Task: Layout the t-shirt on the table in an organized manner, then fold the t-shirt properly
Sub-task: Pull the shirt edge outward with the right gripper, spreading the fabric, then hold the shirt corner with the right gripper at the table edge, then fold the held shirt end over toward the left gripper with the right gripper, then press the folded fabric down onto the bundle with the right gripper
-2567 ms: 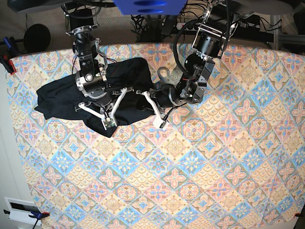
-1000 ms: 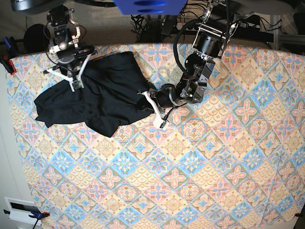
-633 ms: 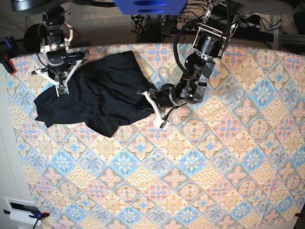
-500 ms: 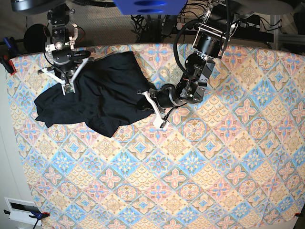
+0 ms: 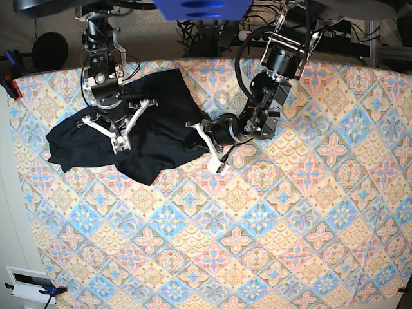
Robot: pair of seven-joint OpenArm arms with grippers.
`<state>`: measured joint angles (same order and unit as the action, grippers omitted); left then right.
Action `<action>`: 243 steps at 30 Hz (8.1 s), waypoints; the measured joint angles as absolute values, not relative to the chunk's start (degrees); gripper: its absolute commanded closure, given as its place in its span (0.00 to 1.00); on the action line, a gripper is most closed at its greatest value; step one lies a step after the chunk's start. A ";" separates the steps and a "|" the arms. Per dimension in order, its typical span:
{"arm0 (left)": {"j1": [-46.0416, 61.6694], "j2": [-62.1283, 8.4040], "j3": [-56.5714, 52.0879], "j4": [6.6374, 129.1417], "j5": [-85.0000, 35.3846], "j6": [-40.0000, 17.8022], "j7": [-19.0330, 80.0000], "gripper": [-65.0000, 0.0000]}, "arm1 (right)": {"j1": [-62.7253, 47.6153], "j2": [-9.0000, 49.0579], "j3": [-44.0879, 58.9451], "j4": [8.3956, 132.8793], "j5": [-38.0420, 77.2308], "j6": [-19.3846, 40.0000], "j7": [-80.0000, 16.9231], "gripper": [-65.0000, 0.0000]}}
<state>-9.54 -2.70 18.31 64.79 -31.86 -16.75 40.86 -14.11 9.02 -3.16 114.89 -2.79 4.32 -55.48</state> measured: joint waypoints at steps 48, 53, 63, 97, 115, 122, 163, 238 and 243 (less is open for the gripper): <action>-9.50 -2.52 18.33 64.47 -31.92 -16.73 40.05 1.00 | -4.97 10.33 -3.33 89.45 15.11 6.15 -41.71 1.00; -9.50 -2.52 18.33 64.47 -31.92 -16.80 40.05 1.00 | -3.42 11.03 2.22 88.82 14.15 5.78 -43.31 1.00; -9.47 -2.52 18.33 64.47 -31.92 -16.78 40.03 1.00 | -3.70 14.59 7.88 88.40 13.52 5.26 -44.03 1.00; -9.15 -2.57 18.33 64.47 -32.10 -16.78 39.59 1.00 | 3.03 18.68 54.26 59.99 55.07 10.76 -57.56 0.67; -9.04 -2.55 18.33 64.47 -32.10 -16.75 39.35 1.00 | 3.38 19.38 51.99 60.36 49.74 11.38 -57.21 0.67; -9.04 -2.55 18.31 64.47 -32.10 -16.75 39.35 1.00 | 3.46 19.35 51.90 60.36 49.74 11.38 -57.12 0.65; -9.04 -2.55 18.20 64.47 -32.10 -16.75 39.38 1.00 | 3.11 15.44 42.83 64.58 49.52 17.41 -56.95 1.00; -9.21 -2.50 18.22 64.47 -32.08 -16.56 39.44 1.00 | -18.68 14.57 -25.93 114.61 1.89 18.00 -52.93 0.70; -9.21 -2.50 18.22 64.47 -32.08 -16.56 39.42 1.00 | -18.37 14.59 -25.93 115.07 1.87 18.02 -52.95 0.70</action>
